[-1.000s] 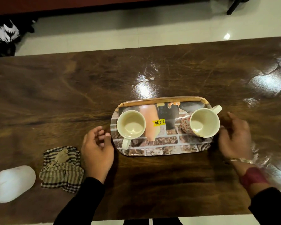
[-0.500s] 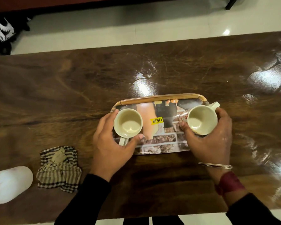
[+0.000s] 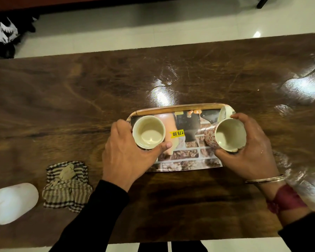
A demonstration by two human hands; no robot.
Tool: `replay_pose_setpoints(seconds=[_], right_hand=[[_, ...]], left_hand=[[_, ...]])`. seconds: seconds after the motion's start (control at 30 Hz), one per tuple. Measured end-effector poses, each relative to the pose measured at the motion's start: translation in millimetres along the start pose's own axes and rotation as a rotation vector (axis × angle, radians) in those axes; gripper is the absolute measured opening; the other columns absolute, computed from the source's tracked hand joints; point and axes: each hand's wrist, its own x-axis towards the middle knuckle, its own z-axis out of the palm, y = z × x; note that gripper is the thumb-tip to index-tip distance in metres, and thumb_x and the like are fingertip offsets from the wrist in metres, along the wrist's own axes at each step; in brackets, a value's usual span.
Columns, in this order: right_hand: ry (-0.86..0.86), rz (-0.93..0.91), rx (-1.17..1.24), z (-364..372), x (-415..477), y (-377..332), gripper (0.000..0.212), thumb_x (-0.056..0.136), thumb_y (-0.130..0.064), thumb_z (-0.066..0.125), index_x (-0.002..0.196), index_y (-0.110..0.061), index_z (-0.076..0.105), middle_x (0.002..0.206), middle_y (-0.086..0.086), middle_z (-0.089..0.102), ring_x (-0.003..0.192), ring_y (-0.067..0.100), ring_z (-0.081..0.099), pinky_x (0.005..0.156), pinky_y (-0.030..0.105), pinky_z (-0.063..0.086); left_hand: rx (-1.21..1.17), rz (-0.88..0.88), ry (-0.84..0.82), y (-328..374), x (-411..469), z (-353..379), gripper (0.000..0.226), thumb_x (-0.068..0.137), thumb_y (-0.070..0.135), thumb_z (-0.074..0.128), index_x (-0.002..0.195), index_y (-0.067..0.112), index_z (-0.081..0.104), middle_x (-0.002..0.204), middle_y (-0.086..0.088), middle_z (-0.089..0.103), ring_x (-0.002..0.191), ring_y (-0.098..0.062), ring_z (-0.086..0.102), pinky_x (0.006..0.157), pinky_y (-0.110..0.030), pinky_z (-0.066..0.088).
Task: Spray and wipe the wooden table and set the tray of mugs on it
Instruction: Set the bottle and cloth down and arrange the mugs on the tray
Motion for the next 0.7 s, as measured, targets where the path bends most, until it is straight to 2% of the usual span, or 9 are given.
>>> replay_pose_setpoints(seconds=[0.07, 0.13, 0.2, 0.27, 0.33, 0.43, 0.57, 0.63, 0.7], right_hand=[[0.009, 0.006, 0.009, 1, -1, 0, 0.086, 0.069, -0.053, 0.079, 0.139, -0.012, 0.051, 0.131, -0.001, 0.057, 0.12, 0.01, 0.05, 0.104, 0.039, 0.046], [-0.005, 0.021, 0.001, 2, -2, 1, 0.086, 0.07, -0.04, 0.089, 0.141, -0.012, 0.05, 0.134, -0.001, 0.054, 0.123, 0.014, 0.051, 0.107, 0.036, 0.046], [-0.02, 0.026, -0.008, 0, -2, 2, 0.086, 0.067, -0.036, 0.088, 0.141, -0.012, 0.051, 0.136, 0.0, 0.05, 0.122, 0.007, 0.046, 0.107, 0.013, 0.037], [-0.013, 0.02, -0.01, -1, -1, 2, 0.086, 0.065, -0.034, 0.088, 0.14, -0.011, 0.052, 0.137, 0.007, 0.049, 0.12, 0.0, 0.041, 0.101, -0.002, 0.026], [-0.015, 0.015, -0.003, -1, -2, 1, 0.087, 0.064, -0.035, 0.087, 0.141, -0.012, 0.053, 0.137, 0.01, 0.05, 0.118, -0.002, 0.04, 0.099, -0.005, 0.024], [-0.011, 0.013, 0.015, 0, -3, 2, 0.086, 0.067, -0.039, 0.085, 0.142, -0.013, 0.052, 0.136, 0.006, 0.05, 0.119, -0.001, 0.041, 0.099, -0.005, 0.025], [-0.004, -0.005, 0.006, 1, -4, 3, 0.085, 0.069, -0.048, 0.081, 0.141, -0.014, 0.052, 0.132, -0.001, 0.05, 0.123, 0.004, 0.042, 0.1, -0.003, 0.026], [-0.005, 0.008, 0.006, 2, -4, 4, 0.086, 0.068, -0.041, 0.086, 0.142, -0.014, 0.051, 0.133, 0.003, 0.052, 0.121, 0.002, 0.041, 0.099, -0.003, 0.026], [-0.007, 0.007, 0.014, 2, -4, 5, 0.087, 0.068, -0.042, 0.086, 0.142, -0.015, 0.051, 0.134, 0.006, 0.053, 0.12, -0.001, 0.04, 0.099, -0.004, 0.026]], left_hand=[[-0.138, 0.125, -0.051, -6, 4, -1, 0.097, 0.055, 0.079, 0.082, 0.129, 0.03, 0.044, 0.129, 0.009, 0.045, 0.112, -0.01, 0.056, 0.081, -0.033, 0.052], [-0.239, 0.304, -0.17, -10, 9, -4, 0.101, 0.063, 0.055, 0.09, 0.149, 0.038, 0.039, 0.149, 0.014, 0.035, 0.135, -0.003, 0.044, 0.107, -0.034, 0.048], [-0.227, 0.472, -0.323, -11, 17, -11, 0.1, 0.069, 0.037, 0.087, 0.154, 0.044, 0.035, 0.161, 0.02, 0.022, 0.149, 0.0, 0.028, 0.12, -0.038, 0.038], [-0.143, 0.581, -0.483, -16, 28, -19, 0.105, 0.068, 0.024, 0.086, 0.155, 0.046, 0.031, 0.165, 0.023, 0.011, 0.155, -0.002, 0.016, 0.123, -0.038, 0.033], [-0.057, 0.623, -0.59, -21, 39, -28, 0.115, 0.067, 0.013, 0.088, 0.157, 0.047, 0.026, 0.165, 0.022, 0.008, 0.155, -0.004, 0.014, 0.121, -0.032, 0.034], [0.044, 0.717, -0.459, -20, 46, -30, 0.1, 0.073, 0.005, 0.08, 0.154, 0.042, 0.035, 0.157, 0.011, 0.028, 0.143, -0.013, 0.039, 0.111, -0.038, 0.047], [0.267, 0.661, -0.25, -9, 37, -30, 0.08, 0.072, 0.039, 0.08, 0.141, 0.039, 0.039, 0.137, 0.005, 0.04, 0.111, -0.026, 0.061, 0.087, -0.043, 0.057], [0.335, 0.397, -0.173, -4, 28, -29, 0.085, 0.063, 0.069, 0.08, 0.125, 0.029, 0.038, 0.121, -0.002, 0.045, 0.097, -0.036, 0.064, 0.077, -0.044, 0.055], [0.271, 0.112, -0.126, 2, 19, -25, 0.09, 0.06, 0.091, 0.066, 0.109, 0.021, 0.035, 0.108, -0.009, 0.055, 0.094, -0.041, 0.065, 0.071, -0.04, 0.048]])
